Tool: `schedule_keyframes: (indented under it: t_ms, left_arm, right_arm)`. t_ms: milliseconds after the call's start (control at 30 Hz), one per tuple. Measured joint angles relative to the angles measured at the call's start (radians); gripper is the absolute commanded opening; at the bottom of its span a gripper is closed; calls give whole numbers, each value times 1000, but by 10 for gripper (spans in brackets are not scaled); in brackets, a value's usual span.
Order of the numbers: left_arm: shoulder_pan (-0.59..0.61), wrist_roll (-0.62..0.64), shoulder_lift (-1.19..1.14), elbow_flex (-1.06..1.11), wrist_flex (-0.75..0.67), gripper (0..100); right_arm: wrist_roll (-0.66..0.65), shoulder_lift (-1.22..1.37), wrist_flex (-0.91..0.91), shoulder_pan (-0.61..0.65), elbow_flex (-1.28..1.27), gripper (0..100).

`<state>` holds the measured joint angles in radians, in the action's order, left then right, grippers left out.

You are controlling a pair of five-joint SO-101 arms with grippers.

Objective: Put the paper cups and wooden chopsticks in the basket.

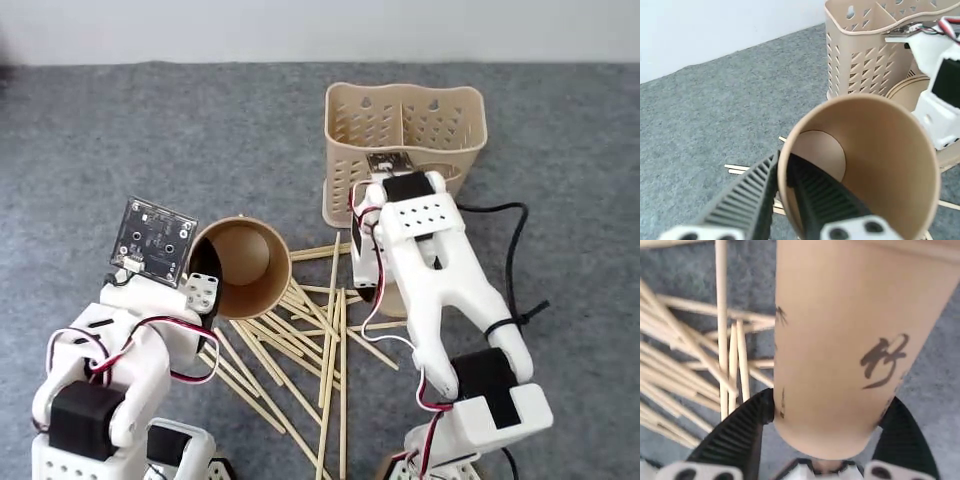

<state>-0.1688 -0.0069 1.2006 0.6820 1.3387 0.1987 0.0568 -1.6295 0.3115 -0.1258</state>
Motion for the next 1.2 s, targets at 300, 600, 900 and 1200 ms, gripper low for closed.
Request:
schedule_keyframes:
  t_ms: [300,600,900,1200]
  left_arm:
    - [0,0,0,0,0,13]
    - [0,0,0,-69,0,13]
    - [0,87,9,-259,0,13]
    - [0,155,11,-431,0,13]
  right_arm:
    - [-132,-311,-120,0,32,223]
    - [-207,-881,-120,0,-155,223]
    - [-308,-1323,-25,0,-465,223]
    - [-345,-1731,278,0,-842,225]
